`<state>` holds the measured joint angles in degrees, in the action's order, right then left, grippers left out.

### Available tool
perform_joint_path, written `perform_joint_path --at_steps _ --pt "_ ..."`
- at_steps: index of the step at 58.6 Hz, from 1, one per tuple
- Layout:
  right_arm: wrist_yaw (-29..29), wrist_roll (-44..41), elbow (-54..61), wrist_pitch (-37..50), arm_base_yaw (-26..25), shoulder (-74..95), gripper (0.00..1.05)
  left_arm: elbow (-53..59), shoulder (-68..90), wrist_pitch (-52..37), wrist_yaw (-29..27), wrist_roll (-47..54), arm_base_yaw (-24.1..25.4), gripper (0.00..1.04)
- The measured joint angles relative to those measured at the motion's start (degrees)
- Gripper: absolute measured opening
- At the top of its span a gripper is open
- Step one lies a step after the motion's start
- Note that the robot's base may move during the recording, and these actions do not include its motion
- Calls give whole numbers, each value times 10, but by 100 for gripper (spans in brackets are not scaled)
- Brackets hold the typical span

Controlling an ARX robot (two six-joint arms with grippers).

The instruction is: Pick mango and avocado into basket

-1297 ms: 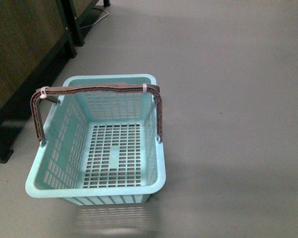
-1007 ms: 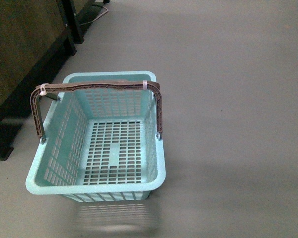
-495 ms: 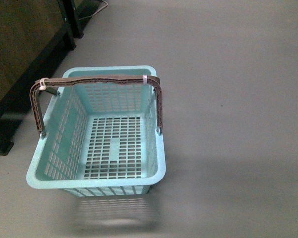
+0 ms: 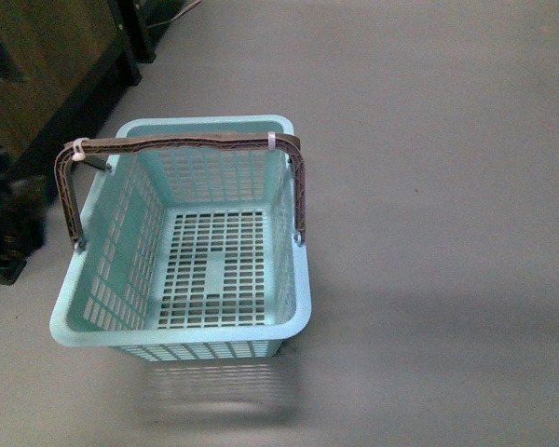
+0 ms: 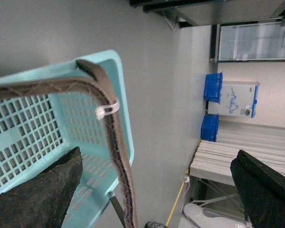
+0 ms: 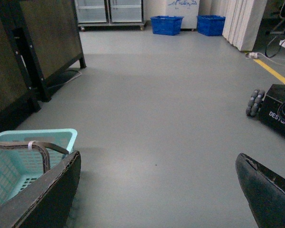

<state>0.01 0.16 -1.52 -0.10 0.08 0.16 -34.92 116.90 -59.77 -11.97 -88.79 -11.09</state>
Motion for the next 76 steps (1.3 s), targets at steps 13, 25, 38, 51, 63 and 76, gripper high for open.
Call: perform_joint_path --at_steps 13,25,38,51,63,76 --pt "0 0 0 0 0 0 96 -182 155 -2 16 -31 -44 96" --pt "0 0 0 0 0 0 96 -299 237 23 23 -40 -65 96" --pt "0 0 0 0 0 0 96 -321 249 16 20 -33 -68 93" --pt "0 0 0 0 0 0 96 -323 250 13 16 -30 -68 57" --pt "0 0 0 0 0 0 96 -296 243 -3 -10 6 -71 25" --pt "0 0 0 0 0 0 96 -215 160 -23 5 69 -90 7"
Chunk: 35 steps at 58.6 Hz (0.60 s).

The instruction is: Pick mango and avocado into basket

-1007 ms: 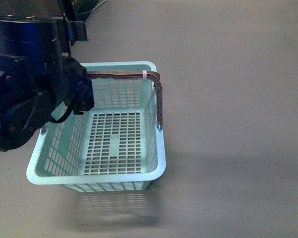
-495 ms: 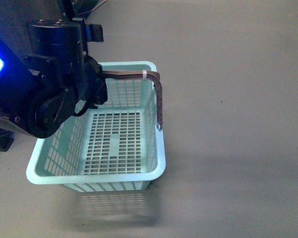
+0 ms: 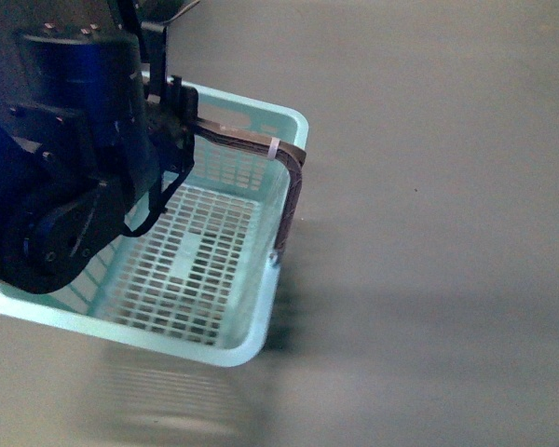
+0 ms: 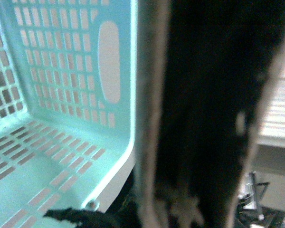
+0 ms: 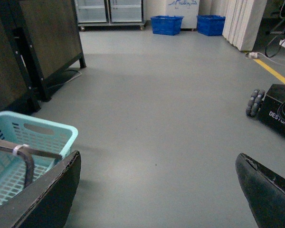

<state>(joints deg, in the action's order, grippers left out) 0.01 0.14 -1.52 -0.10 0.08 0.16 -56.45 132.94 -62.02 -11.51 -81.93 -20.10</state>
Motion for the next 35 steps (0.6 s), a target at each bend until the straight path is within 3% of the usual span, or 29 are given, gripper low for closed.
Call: perform_joint_path --at_steps 22,35 --pt "0 0 0 0 0 0 96 159 -250 -7 32 66 1 7" --pt "0 0 0 0 0 0 96 263 -455 49 23 91 9 7"
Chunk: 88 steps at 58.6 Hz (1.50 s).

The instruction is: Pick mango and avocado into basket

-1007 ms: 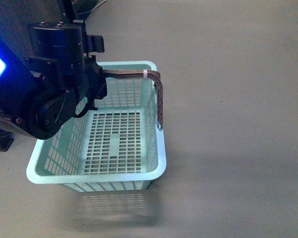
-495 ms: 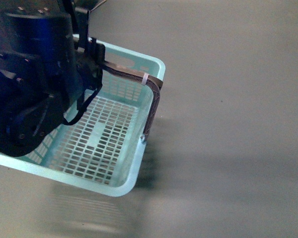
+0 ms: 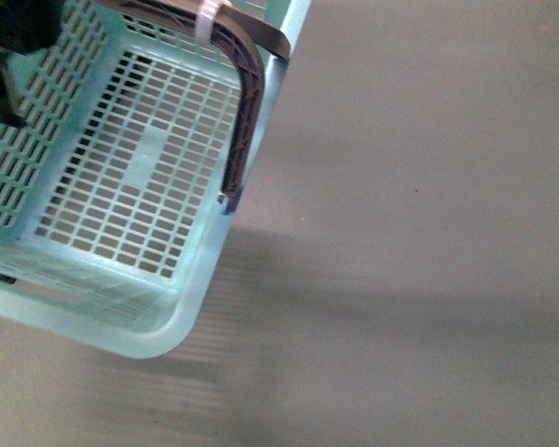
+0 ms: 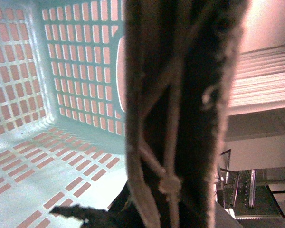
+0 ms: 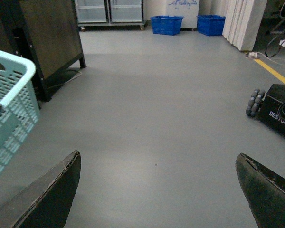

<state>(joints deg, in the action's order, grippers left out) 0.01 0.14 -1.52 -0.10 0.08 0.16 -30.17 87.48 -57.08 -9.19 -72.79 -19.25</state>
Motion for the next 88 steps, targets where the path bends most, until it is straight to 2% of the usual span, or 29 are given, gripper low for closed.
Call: perform_joint_path --at_steps 8,14,88 --pt "1 0 0 0 0 0 96 43 -103 34 -12 8 3 7" --pt "0 0 0 0 0 0 96 45 -123 35 -15 13 4 7" --pt "1 0 0 0 0 0 96 48 -123 36 -10 14 5 7"
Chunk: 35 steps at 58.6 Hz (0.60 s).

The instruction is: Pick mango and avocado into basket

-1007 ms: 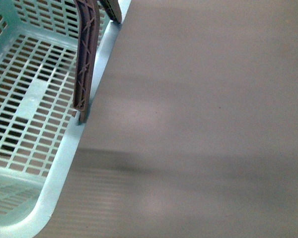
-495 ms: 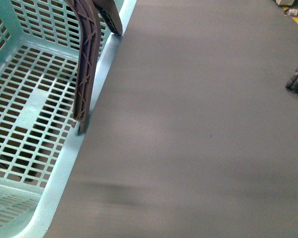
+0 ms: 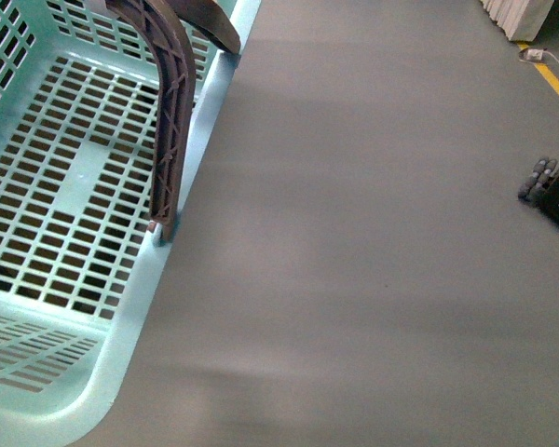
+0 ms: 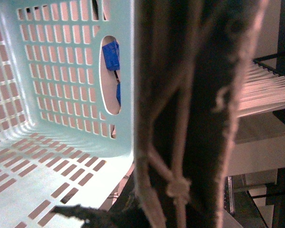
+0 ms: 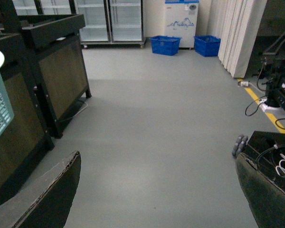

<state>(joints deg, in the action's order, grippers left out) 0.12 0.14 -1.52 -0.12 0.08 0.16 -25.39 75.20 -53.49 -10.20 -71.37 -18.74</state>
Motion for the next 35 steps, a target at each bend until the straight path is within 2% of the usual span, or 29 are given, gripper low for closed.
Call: perform_joint_path --at_steps 35 --pt "0 0 0 0 0 0 96 0 0 0 -1 0 0 7"
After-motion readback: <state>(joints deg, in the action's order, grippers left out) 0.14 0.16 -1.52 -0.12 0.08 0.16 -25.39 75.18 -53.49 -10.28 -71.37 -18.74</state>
